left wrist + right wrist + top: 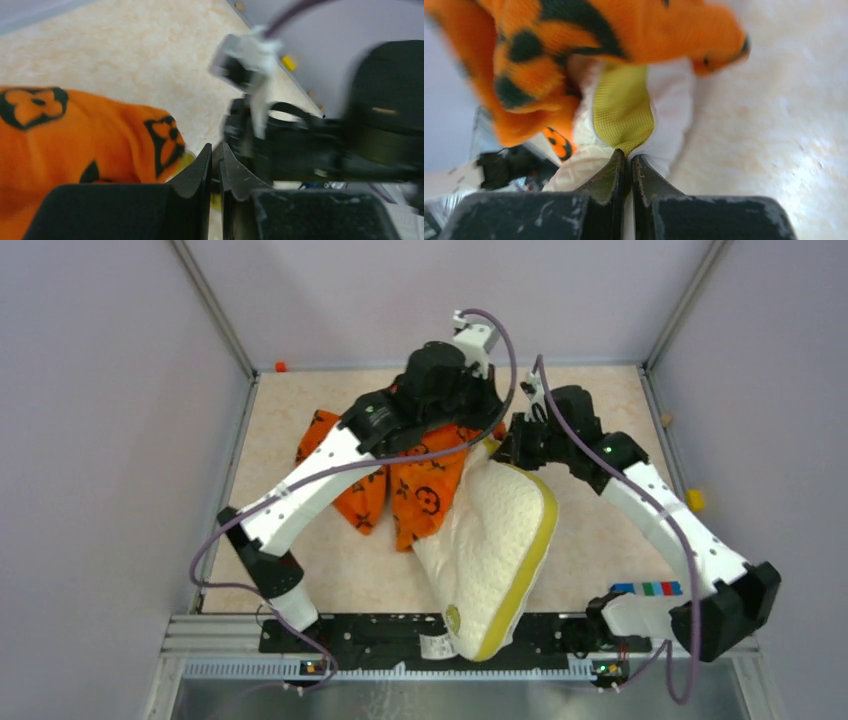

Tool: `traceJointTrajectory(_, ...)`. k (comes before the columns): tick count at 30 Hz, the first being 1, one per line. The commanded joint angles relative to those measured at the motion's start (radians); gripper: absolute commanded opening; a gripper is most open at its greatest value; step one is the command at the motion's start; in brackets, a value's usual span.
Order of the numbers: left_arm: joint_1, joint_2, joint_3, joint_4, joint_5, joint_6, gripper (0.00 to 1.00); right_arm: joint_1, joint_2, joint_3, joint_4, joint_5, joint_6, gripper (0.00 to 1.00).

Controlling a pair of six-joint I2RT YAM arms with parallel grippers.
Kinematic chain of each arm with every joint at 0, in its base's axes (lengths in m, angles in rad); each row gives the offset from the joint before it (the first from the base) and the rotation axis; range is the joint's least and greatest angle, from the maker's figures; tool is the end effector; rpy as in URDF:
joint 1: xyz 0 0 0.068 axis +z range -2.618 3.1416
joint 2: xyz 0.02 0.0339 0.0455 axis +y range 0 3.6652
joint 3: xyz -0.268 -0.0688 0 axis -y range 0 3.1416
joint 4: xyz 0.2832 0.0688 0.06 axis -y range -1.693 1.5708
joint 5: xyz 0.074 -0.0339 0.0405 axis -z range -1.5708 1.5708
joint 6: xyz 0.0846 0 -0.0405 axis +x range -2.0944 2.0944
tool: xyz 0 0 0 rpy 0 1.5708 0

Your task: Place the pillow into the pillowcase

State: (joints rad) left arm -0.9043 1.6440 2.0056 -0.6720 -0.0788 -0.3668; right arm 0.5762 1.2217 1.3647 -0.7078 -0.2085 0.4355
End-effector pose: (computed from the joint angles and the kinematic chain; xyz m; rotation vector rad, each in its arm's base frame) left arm 0.2736 -0.3370 0.4887 0.4657 1.9032 -0.7859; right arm 0.2693 0.1958 0.3812 -0.2848 2.2156 0.7987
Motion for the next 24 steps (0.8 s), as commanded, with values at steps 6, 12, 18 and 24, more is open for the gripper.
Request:
traceJointTrajectory(6, -0.008, 0.087, 0.05, 0.076, 0.072, 0.016, 0.76, -0.333, 0.18, -0.381, 0.341, -0.056, 0.089, 0.0)
traceJointTrajectory(12, -0.006, -0.049, -0.249, 0.055, -0.21, 0.078, 0.97, -0.347, 0.286, -0.3, 0.318, 0.026, 0.038, 0.0)
traceJointTrajectory(18, 0.026, -0.102, -0.562, 0.045, -0.288, 0.081, 0.99, -0.355, 0.335, -0.208, 0.278, 0.073, -0.002, 0.0)
traceJointTrajectory(24, 0.035, -0.005, -0.616, 0.096, -0.212, 0.07, 0.99, -0.354, 0.285, -0.155, 0.196, 0.144, -0.024, 0.57)
